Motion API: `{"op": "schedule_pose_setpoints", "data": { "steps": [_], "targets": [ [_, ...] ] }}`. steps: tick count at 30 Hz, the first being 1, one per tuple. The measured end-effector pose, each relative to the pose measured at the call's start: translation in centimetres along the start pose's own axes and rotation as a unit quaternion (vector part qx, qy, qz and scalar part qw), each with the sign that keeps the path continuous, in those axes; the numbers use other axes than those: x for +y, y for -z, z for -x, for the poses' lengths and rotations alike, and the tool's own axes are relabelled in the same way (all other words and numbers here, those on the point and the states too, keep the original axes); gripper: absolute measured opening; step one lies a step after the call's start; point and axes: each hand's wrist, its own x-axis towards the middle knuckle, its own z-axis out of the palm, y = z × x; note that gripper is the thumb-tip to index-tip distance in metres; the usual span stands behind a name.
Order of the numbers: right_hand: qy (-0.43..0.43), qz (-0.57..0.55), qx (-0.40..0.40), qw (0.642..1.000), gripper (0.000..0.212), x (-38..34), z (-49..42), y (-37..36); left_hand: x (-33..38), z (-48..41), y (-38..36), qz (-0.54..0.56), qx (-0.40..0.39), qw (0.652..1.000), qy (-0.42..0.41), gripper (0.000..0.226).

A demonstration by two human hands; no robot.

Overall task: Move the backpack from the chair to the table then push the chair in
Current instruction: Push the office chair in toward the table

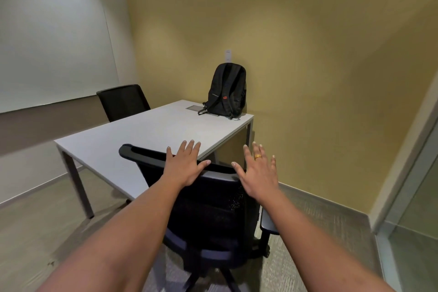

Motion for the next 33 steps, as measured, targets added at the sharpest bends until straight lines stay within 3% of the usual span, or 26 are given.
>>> {"op": "schedule_pose_setpoints", "data": {
  "steps": [16,20,29,33],
  "targets": [
    [-0.014,0.007,0.023,1.000,0.065,-10.8,0.0,-3.9,-9.1,0.7,-0.8,0.013,0.011,0.998,-0.053,0.072],
    [-0.017,0.032,0.052,0.998,0.063,-13.3,-1.1,-4.9,-11.7,-0.1,-1.1,0.026,0.033,0.996,-0.075,0.085],
    [-0.054,0.078,0.081,0.992,0.068,-14.1,-2.7,-6.8,-13.8,-2.0,-2.2,0.070,0.053,0.991,-0.101,0.108],
    [-0.054,0.077,0.101,0.990,0.067,-13.8,-2.6,-6.9,-13.4,-2.1,-2.7,0.067,0.084,0.990,-0.095,0.103]
  ]
}}
